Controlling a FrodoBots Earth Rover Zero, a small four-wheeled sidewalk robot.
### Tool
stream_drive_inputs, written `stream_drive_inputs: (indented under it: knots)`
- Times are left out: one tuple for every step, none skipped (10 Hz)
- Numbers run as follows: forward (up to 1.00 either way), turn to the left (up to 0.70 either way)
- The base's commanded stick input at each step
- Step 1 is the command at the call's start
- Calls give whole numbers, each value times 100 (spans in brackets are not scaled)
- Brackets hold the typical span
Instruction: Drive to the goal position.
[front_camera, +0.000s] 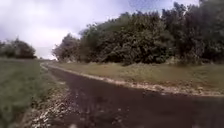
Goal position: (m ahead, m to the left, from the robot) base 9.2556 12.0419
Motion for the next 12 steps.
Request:
stream_drive_inputs:
  knots:
    - [85, 23]
    - [85, 24]
    - [85, 24]
    - [85, 24]
    - [85, 24]
    - [85, 24]
    - [85, 24]
    - [85, 24]
    - [85, 24]
    - [85, 24]
    - [85, 24]
    - [85, 24]
